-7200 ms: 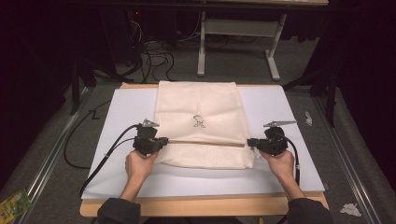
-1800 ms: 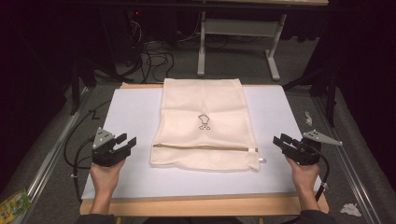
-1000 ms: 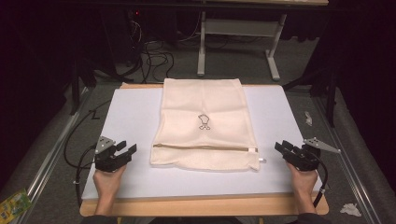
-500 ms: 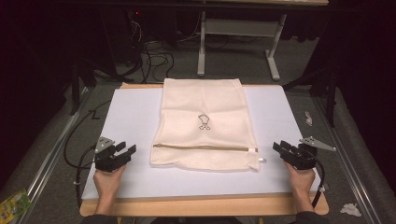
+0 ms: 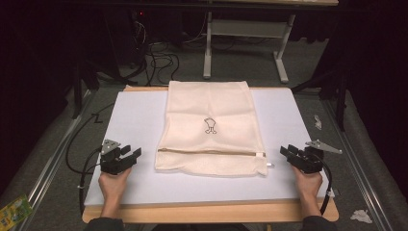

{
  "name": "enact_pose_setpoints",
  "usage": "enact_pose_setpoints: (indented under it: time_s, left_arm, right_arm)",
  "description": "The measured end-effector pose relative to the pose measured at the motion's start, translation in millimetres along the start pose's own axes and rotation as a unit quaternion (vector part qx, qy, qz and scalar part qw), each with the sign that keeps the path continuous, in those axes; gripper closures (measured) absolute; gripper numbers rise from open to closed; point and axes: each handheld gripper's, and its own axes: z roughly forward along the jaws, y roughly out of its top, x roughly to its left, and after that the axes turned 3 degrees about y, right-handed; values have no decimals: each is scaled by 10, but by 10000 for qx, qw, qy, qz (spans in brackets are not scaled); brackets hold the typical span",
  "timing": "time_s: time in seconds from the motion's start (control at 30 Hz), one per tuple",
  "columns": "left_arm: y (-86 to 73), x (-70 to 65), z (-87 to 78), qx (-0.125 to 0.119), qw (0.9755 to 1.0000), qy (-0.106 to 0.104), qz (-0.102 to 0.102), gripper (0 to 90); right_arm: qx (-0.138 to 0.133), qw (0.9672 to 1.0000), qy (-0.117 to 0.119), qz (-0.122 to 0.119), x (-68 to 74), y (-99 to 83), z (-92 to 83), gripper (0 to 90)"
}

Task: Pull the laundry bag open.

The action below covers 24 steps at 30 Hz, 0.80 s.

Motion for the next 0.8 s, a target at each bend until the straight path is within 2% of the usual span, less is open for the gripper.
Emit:
enact_pose_setpoints:
  time_s: [0.3, 0.8]
  left_arm:
    - [3, 26, 85, 117, 9998, 136, -24, 486]
    - [-13, 30, 185, 212, 9993, 315, 17, 482]
  right_arm:
    - [90, 9999, -119, 21, -43, 0, 39, 578]
    - [253, 9989, -381, -106, -32, 20, 103, 569]
